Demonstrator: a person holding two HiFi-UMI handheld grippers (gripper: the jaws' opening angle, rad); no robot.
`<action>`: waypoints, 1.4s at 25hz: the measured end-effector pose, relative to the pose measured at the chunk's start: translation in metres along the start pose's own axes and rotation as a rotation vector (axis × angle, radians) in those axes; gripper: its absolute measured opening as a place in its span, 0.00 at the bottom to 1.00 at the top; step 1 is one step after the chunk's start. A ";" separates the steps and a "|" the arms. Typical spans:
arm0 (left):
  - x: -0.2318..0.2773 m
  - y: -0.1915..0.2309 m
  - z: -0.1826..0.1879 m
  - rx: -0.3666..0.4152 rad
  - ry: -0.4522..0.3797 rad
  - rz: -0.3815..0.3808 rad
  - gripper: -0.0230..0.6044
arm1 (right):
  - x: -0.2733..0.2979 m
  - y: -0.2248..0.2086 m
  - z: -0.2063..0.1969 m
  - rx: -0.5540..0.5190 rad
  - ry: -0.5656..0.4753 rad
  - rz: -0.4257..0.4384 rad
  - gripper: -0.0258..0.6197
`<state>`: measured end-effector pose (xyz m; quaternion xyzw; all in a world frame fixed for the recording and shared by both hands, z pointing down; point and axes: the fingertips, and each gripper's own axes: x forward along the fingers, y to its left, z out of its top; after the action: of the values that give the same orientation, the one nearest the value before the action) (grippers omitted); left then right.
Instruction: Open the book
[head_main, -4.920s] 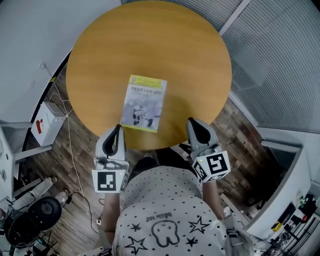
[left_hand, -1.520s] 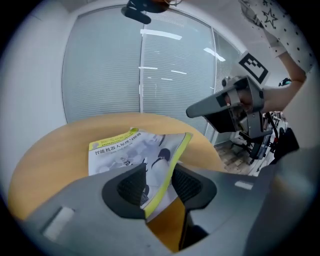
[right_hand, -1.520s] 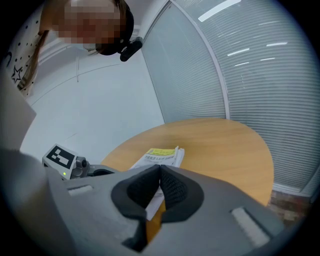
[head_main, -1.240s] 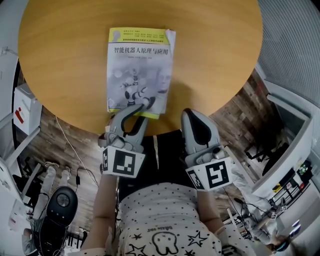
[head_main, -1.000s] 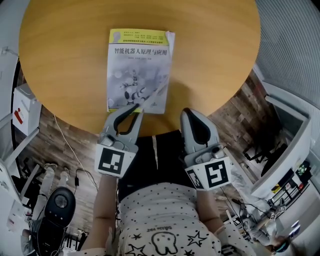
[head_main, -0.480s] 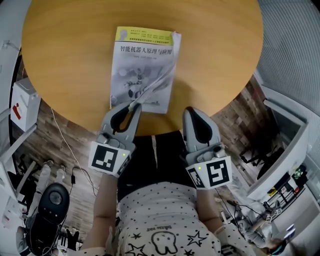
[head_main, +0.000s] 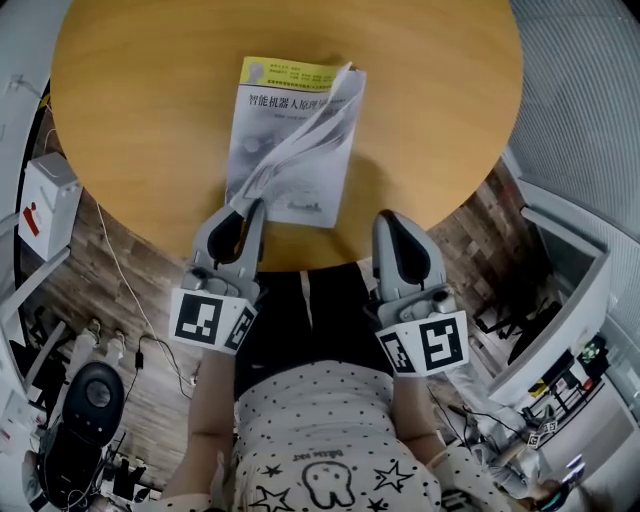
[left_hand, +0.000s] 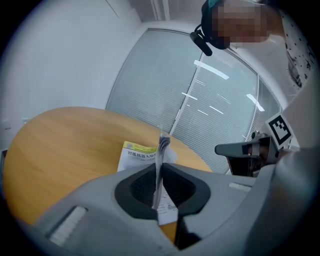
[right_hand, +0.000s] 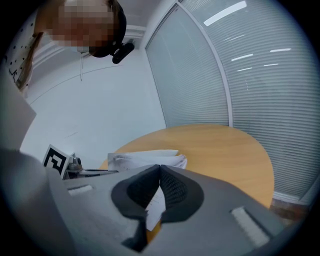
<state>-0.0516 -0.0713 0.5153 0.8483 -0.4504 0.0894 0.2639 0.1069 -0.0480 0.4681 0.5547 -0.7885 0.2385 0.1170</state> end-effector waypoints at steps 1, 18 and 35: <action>-0.004 0.006 0.001 -0.021 -0.006 0.005 0.10 | 0.002 0.004 0.002 0.006 -0.006 -0.002 0.04; -0.019 0.024 0.020 -0.125 -0.087 0.081 0.09 | -0.030 -0.023 0.083 -0.110 -0.095 -0.081 0.04; -0.026 0.025 0.025 -0.171 -0.125 0.109 0.09 | -0.046 -0.033 0.074 -0.171 -0.029 -0.122 0.04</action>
<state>-0.0894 -0.0774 0.4930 0.8007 -0.5176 0.0117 0.3013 0.1600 -0.0571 0.3922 0.5929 -0.7724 0.1547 0.1669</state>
